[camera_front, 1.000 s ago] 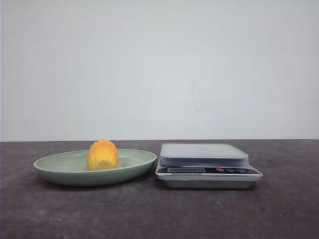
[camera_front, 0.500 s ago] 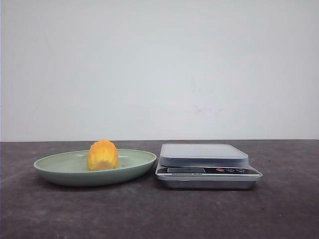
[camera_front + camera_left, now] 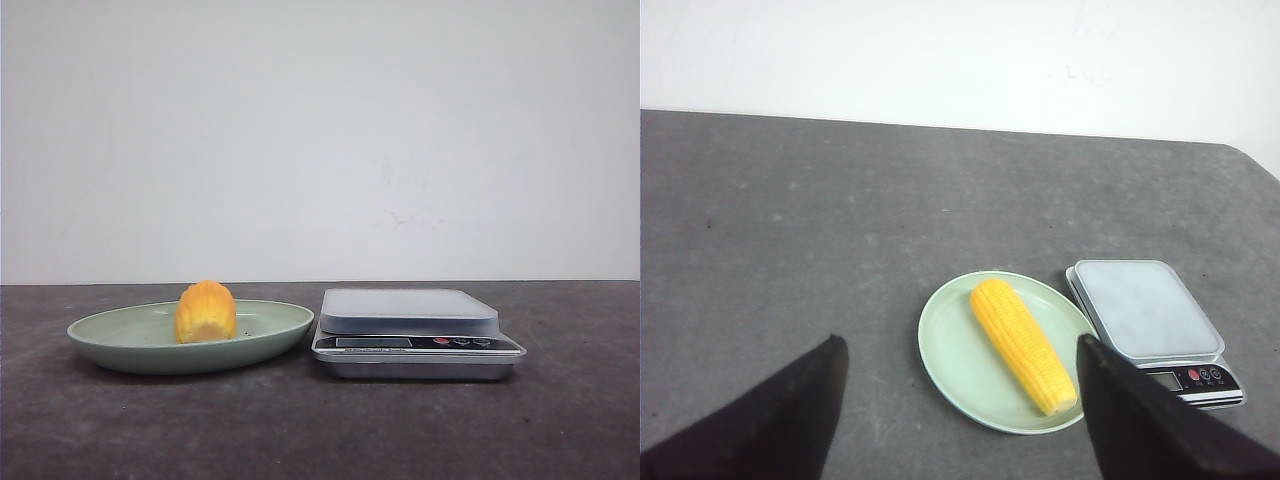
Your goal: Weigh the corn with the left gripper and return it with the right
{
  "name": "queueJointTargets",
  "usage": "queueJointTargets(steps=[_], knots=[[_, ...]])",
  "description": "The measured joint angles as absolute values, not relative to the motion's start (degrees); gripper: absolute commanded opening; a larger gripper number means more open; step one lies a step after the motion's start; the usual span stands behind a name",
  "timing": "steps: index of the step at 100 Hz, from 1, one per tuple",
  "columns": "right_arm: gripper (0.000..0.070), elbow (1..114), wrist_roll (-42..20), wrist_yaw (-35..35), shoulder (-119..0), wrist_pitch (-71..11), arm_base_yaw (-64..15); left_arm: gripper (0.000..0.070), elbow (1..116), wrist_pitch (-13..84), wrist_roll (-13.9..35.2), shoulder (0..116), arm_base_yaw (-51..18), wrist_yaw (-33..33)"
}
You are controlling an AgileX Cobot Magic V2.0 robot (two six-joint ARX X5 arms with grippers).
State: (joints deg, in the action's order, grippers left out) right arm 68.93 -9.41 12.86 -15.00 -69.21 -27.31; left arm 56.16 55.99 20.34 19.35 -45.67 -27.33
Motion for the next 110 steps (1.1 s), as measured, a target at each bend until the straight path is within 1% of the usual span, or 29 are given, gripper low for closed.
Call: queueJointTargets(steps=[13,16,19,21,24,28,29,31,33,57,68,80,110], knots=[[0.0479,62.17,-11.22,10.2,-13.82,-65.52,-27.31,0.0423,55.64,56.42,20.36,17.58,-45.67,-27.24],[0.0453,60.64,-11.53,9.63,-13.82,-64.45,-27.31,0.0401,55.64,56.4,20.36,17.28,-45.67,-27.24],[0.0386,59.11,-11.9,8.95,-13.82,-63.2,-27.31,0.0348,55.64,56.38,20.36,17.04,-45.67,-27.24],[0.0318,58.08,-12.12,8.56,-13.85,-62.35,-27.31,0.0302,55.64,56.38,20.36,16.91,-45.67,-27.24],[0.0192,56.6,-12.49,7.9,-13.85,-61.04,-27.31,0.0209,55.64,56.38,20.34,16.8,-45.67,-27.27],[0.0,54.76,-13.13,6.94,-13.85,-59.42,-27.31,0.0045,55.64,56.38,20.34,16.75,-45.67,-27.27],[0.0,54.39,-13.23,6.79,-13.85,-59.16,-27.31,0.0,55.64,56.38,20.34,16.75,-45.67,-27.27],[0.0004,53.65,-13.39,6.42,-13.85,-58.5,-27.31,0.0,55.64,56.38,20.34,16.75,-45.67,-27.27],[0.0009,52.97,-13.52,6.15,-13.85,-57.87,-27.31,0.0016,55.64,56.38,20.36,16.75,-45.67,-27.24],[0.0008,50.96,-13.8,6.44,-13.85,-52.84,-27.31,0.0011,55.64,55.96,20.43,16.75,-45.67,-27.24],[0.0008,50.96,-13.8,6.33,-13.85,-53.45,-27.31,0.0012,55.64,56.16,20.43,16.75,-45.67,-27.27],[0.0008,50.96,-13.78,6.0,-13.85,-55.9,-27.31,0.0018,55.64,57.17,20.43,16.75,-45.67,-27.24],[0.0008,50.96,-13.8,6.02,-13.85,-55.9,-27.31,0.0018,55.64,57.17,20.43,16.75,-45.67,-27.24]])
